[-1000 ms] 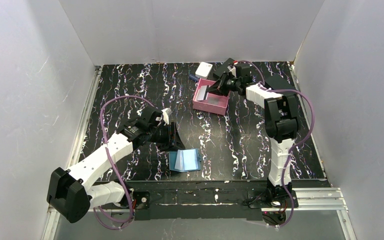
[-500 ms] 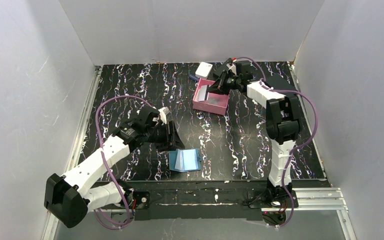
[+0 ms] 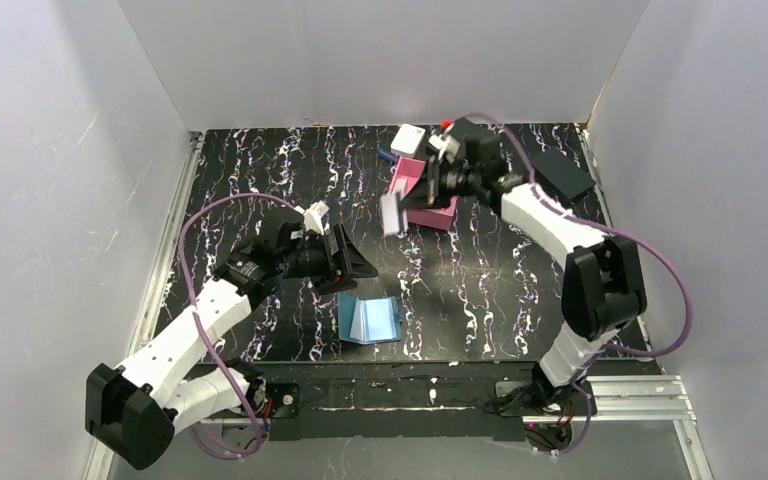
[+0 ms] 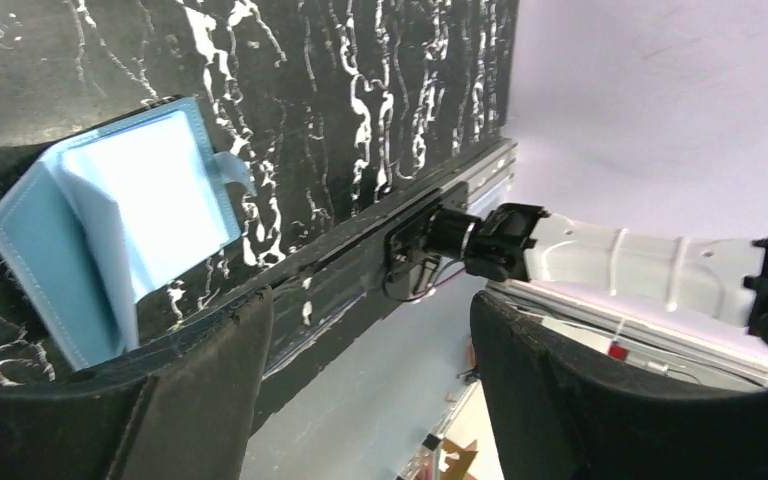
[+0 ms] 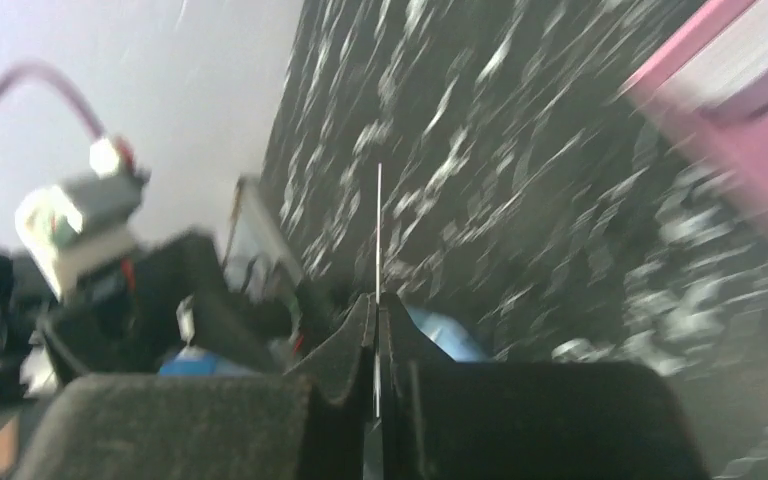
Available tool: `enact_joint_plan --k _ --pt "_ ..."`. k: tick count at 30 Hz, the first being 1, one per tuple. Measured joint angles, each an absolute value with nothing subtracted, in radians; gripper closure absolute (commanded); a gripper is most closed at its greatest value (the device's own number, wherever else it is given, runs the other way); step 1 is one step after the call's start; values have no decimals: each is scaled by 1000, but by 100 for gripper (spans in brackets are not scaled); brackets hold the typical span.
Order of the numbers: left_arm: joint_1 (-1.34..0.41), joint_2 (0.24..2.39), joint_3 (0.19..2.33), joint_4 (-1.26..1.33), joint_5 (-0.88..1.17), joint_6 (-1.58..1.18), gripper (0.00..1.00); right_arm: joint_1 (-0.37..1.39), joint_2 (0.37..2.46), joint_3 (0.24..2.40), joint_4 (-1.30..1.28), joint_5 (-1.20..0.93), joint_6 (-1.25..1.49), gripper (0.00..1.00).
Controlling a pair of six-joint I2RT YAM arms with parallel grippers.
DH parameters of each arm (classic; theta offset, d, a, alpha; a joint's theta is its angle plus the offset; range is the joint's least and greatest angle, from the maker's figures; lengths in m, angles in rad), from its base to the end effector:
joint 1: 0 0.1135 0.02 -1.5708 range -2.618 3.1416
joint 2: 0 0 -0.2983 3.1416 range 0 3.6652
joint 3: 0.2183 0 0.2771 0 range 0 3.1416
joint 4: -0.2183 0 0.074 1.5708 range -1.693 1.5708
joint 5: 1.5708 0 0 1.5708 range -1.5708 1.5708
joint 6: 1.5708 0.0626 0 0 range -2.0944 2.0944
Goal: Put the credit cards into the card holder
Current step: Pick up the credit card from the storage box.
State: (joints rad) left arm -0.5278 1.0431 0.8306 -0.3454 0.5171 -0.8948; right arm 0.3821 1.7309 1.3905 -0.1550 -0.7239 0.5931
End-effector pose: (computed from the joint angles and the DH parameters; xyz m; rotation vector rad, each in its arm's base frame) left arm 0.2054 -0.1556 0.3048 -0.0899 2.3750 -1.3226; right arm 0.4011 0.2059 0.3168 -0.2567 2.1922 1.3217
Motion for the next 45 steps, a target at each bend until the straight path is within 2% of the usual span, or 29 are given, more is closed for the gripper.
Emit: enact_joint_plan --k 5,8,15,22,31,34,35,36,39,40,42,45 --pt "-526 996 761 -260 512 -982 24 529 1628 1140 -13 -830 726 99" --pt "-526 948 725 -235 497 -1023 24 545 1576 1060 85 -866 827 99" --pt "-526 902 678 -86 490 -1121 31 554 1496 1018 349 -931 1028 99" --pt "-527 856 659 26 483 -1168 54 573 1494 957 616 -964 1240 99" --pt "-527 824 664 73 483 -1171 76 588 1494 936 735 -976 1328 99" --pt "-527 822 665 74 485 -1167 88 592 1494 928 738 -974 1331 99" --pt "-527 822 668 73 486 -1163 97 592 1494 922 742 -972 1332 99" --pt "-527 822 671 71 486 -1158 100 592 1494 915 743 -971 1333 94" --pt "-529 822 688 52 489 -1125 100 592 1494 894 735 -961 1324 55" --pt "-529 822 694 39 485 -1111 100 592 1493 889 722 -963 1317 48" --pt "-529 825 708 -7 461 -1075 100 587 1486 889 626 -961 1234 37" --pt "-554 859 741 -127 398 -1013 100 557 1463 912 353 -909 1028 32"
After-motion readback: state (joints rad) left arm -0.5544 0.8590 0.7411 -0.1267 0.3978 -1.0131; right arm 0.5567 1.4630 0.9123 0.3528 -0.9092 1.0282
